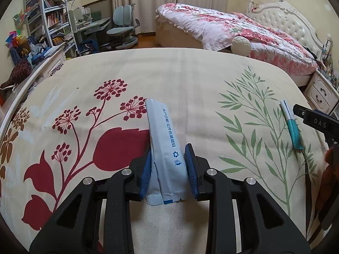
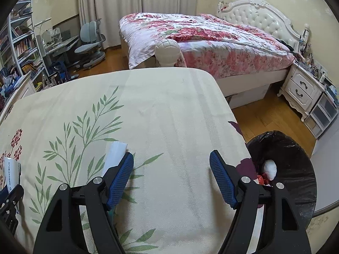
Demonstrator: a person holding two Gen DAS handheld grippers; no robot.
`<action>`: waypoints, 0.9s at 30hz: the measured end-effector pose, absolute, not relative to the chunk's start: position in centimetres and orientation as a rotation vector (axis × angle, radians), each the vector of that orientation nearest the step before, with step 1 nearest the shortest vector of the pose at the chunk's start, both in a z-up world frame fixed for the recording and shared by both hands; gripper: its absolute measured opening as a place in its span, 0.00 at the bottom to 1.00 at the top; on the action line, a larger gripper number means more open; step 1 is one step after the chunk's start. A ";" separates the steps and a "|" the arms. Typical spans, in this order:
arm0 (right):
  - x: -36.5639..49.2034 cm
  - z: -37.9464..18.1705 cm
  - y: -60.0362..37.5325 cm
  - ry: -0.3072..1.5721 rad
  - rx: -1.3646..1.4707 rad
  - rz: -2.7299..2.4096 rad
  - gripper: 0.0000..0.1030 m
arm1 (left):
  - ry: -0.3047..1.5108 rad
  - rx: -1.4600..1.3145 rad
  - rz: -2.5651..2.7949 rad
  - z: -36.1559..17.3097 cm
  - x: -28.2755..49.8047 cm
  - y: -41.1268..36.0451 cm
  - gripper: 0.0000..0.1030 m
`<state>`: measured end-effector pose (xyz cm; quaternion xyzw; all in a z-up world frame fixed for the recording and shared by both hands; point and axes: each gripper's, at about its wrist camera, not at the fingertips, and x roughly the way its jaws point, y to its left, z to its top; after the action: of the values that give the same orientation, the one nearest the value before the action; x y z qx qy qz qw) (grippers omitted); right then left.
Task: Collect trash
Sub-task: 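Grasp the teal-and-white tube with the right tool while the left tool holds the white packet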
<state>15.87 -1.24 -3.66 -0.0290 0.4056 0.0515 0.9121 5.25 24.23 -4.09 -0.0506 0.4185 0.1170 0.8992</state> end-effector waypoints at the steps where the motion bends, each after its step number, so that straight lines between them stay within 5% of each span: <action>1: 15.6 -3.5 -1.2 0.827 -0.054 0.107 0.70 | 0.866 -0.105 0.242 -4.1 5.2 24.2 0.29; 11: 13.8 -3.9 3.0 0.861 -0.077 0.246 0.70 | 0.865 -0.107 0.243 -4.1 5.3 24.4 0.29; 27: 11.7 -4.1 2.0 0.888 -0.075 0.305 0.21 | 0.862 -0.120 0.233 -3.7 5.4 24.6 0.29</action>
<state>11.68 2.03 -4.12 -0.0361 0.4277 0.1469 0.8912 5.36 24.58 -3.74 -0.0578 0.4166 0.1128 0.9002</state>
